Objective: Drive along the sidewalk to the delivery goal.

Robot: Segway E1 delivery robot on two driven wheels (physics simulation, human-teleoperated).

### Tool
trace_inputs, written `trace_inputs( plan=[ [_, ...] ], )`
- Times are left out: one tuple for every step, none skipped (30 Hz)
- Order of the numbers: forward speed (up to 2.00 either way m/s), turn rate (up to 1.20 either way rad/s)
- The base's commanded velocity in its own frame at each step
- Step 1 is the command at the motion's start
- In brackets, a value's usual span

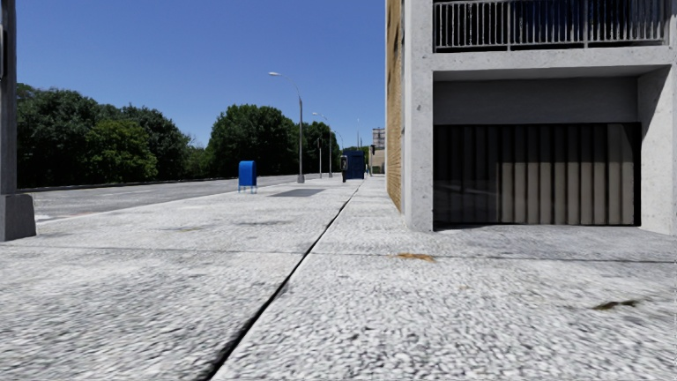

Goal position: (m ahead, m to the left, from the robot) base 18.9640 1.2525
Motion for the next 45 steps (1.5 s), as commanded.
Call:
trace_inputs(
  plan=[
    [2.00, 0.00],
    [2.00, 0.00],
    [2.00, 0.00],
    [2.00, 0.00],
    [2.00, 0.00],
    [2.00, 0.00],
    [2.00, 0.00],
    [2.00, 0.00],
    [2.00, 0.00],
    [2.00, 0.00],
    [2.00, 0.00],
    [2.00, 0.00],
    [2.00, 0.00],
    [2.00, 0.00],
    [2.00, 0.00],
    [2.00, 0.00],
    [2.00, 0.00],
    [2.00, 0.00],
    [2.00, 0.00],
    [2.00, 0.00],
    [2.00, 0.00],
    [2.00, 0.00],
    [2.00, 0.00],
    [2.00, 0.00],
    [2.00, 0.00],
    [2.00, 0.07],
    [2.00, 0.16],
    [2.00, 0.16],
    [2.00, 0.17],
    [2.00, 0.18],
    [2.00, 0.18],
    [2.00, 0.18],
    [2.00, 0.19],
    [2.00, 0.22],
    [2.00, 0.24],
    [2.00, 0.24],
    [2.00, 0.25],
    [2.00, 0.25],
    [2.00, 0.22],
    [2.00, 0.22],
    [2.00, 0.00],
    [2.00, 0.00],
    [2.00, 0.00],
    [2.00, 0.00],
    [2.00, 0.00]
  ],
)
